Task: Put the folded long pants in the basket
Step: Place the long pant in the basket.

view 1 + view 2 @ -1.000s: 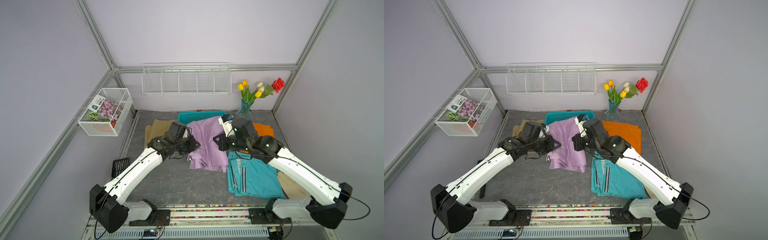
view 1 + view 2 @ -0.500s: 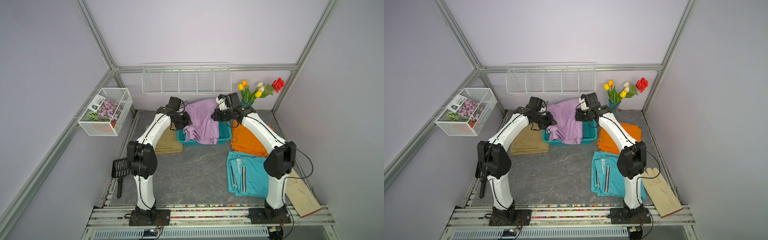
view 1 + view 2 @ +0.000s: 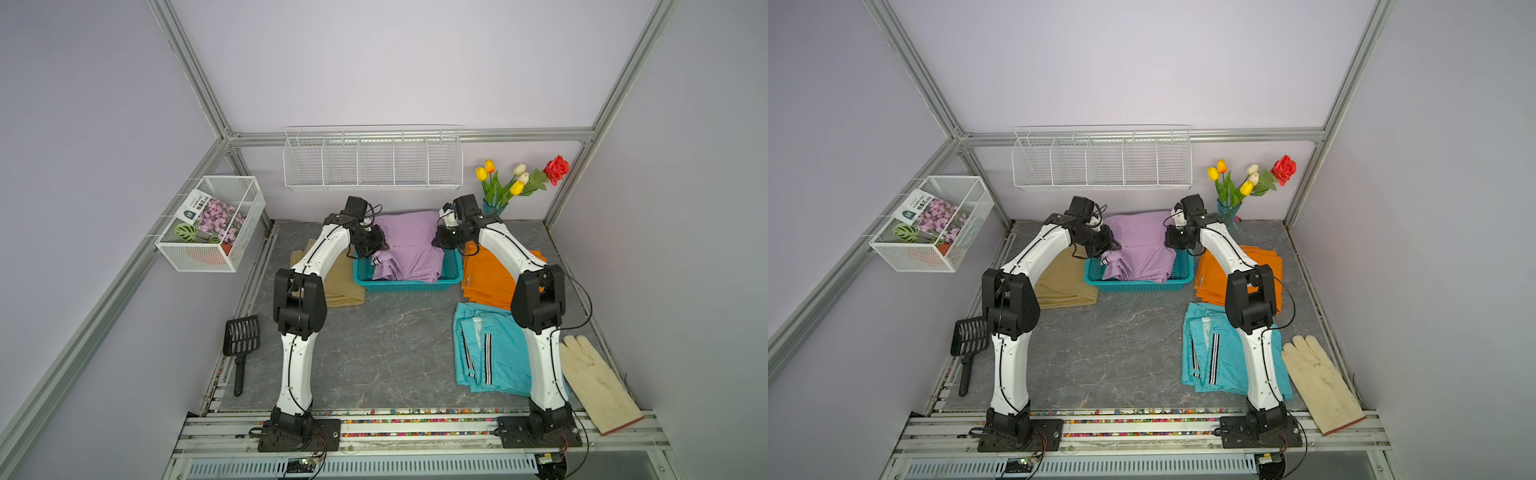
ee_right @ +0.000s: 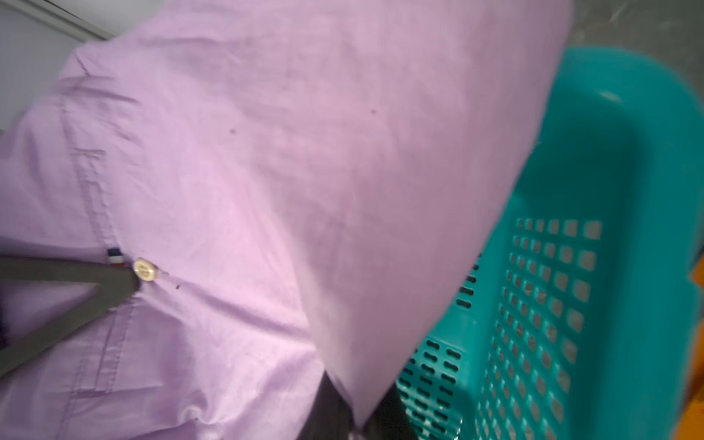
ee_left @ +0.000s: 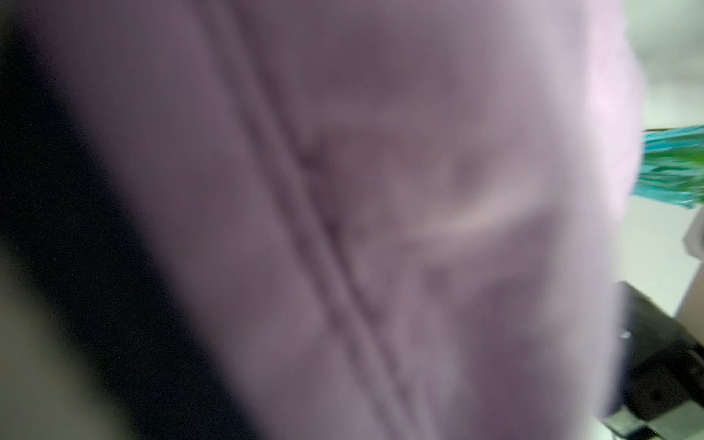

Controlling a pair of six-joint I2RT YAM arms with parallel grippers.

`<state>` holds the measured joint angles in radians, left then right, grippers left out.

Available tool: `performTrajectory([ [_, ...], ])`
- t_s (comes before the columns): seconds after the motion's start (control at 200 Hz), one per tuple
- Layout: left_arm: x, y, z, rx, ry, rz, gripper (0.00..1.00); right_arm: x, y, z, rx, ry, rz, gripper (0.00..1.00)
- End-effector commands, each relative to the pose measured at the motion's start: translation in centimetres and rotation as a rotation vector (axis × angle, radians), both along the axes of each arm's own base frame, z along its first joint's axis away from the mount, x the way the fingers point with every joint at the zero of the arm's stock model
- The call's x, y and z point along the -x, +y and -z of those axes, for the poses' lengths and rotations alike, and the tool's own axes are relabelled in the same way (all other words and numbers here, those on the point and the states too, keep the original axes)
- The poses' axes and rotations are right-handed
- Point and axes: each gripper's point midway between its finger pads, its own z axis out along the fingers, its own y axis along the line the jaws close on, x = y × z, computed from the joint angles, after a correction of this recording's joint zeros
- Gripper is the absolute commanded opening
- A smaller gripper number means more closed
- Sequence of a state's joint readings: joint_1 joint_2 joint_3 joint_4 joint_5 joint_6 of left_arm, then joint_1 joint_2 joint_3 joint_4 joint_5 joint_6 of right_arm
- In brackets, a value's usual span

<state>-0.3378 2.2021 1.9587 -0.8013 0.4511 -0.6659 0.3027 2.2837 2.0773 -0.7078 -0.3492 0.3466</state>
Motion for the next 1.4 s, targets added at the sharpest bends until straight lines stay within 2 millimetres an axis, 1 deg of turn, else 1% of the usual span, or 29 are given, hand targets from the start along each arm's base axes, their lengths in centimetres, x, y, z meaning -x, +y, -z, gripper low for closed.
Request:
performTrajectory([
  [0.0,0.8,1.5,1.3,-0.014,0.014,-0.053,0.0,2.1,-2.6,2.2,0.107,0.065,0.032,0.0],
  [0.09,1.9,2.2,2.3,-0.033,0.03,-0.069,0.0,3.4,-3.3,1.6,0.129,0.055,0.047,0.0],
  [0.18,2.9,2.1,2.0,0.0,0.018,-0.064,0.0,4.7,-3.8,0.7,0.159,0.04,0.053,0.0],
  [0.265,3.3,2.3,1.7,-0.005,0.017,-0.066,0.0,6.0,-4.3,0.9,0.199,0.062,0.048,0.0],
  [0.36,3.7,2.9,1.6,-0.024,0.025,-0.087,0.0,7.1,-5.0,2.1,0.244,0.097,0.051,0.0],
  [0.435,3.8,2.6,1.3,-0.012,0.01,-0.075,0.0,7.9,-5.6,3.2,0.274,0.128,0.055,0.0],
  [0.49,3.6,2.4,1.7,-0.011,0.019,-0.057,0.0,8.6,-6.2,4.1,0.304,0.148,0.061,0.0],
  [0.52,3.6,2.4,2.2,-0.019,0.035,-0.048,0.0,8.9,-6.6,4.6,0.321,0.158,0.066,0.0],
  [0.61,3.4,2.0,4.7,-0.018,0.091,-0.03,0.0,9.8,-7.6,6.2,0.372,0.187,0.079,0.0],
  [0.67,3.3,2.1,6.3,-0.033,0.125,-0.036,0.0,10.3,-8.2,7.3,0.401,0.211,0.08,0.0],
  [0.765,3.2,2.5,7.5,-0.067,0.133,-0.05,0.0,10.8,-8.8,8.7,0.43,0.243,0.081,0.0],
  [0.865,3.0,3.0,7.5,-0.067,0.134,-0.054,0.0,10.9,-9.0,9.8,0.434,0.255,0.086,0.0],
  [0.985,2.8,3.4,7.2,-0.06,0.129,-0.059,0.0,11.0,-8.8,10.3,0.425,0.267,0.08,0.0],
  [1.02,2.8,3.4,7.1,-0.064,0.13,-0.058,0.03,10.9,-8.8,10.2,0.425,0.263,0.082,0.0],
  [1.045,2.9,3.4,7.0,-0.064,0.129,-0.058,0.09,10.9,-8.9,10.1,0.429,0.258,0.084,0.0],
  [1.115,2.8,3.2,6.2,-0.05,0.111,-0.056,0.29,10.5,-9.1,9.3,0.432,0.238,0.089,0.0],
  [1.15,2.8,3.2,5.8,-0.054,0.099,-0.061,0.43,10.2,-9.2,8.7,0.436,0.232,0.093,0.0],
  [1.17,2.8,3.2,5.6,-0.058,0.092,-0.063,0.48,10.0,-9.4,8.5,0.44,0.232,0.096,0.0],
  [1.23,2.9,3.1,5.0,-0.067,0.078,-0.063,0.56,8.9,-10.1,8.0,0.45,0.228,0.115,0.0],
  [1.325,3.1,2.7,4.6,-0.067,0.076,-0.058,0.57,7.0,-11.5,7.9,0.444,0.243,0.143,0.0],
  [1.345,3.2,2.6,4.5,-0.065,0.074,-0.053,0.62,6.7,-11.7,8.0,0.446,0.247,0.148,0.0],
  [1.395,3.2,2.5,4.3,-0.07,0.074,-0.05,0.64,5.9,-12.3,8.2,0.443,0.257,0.16,0.0],
])
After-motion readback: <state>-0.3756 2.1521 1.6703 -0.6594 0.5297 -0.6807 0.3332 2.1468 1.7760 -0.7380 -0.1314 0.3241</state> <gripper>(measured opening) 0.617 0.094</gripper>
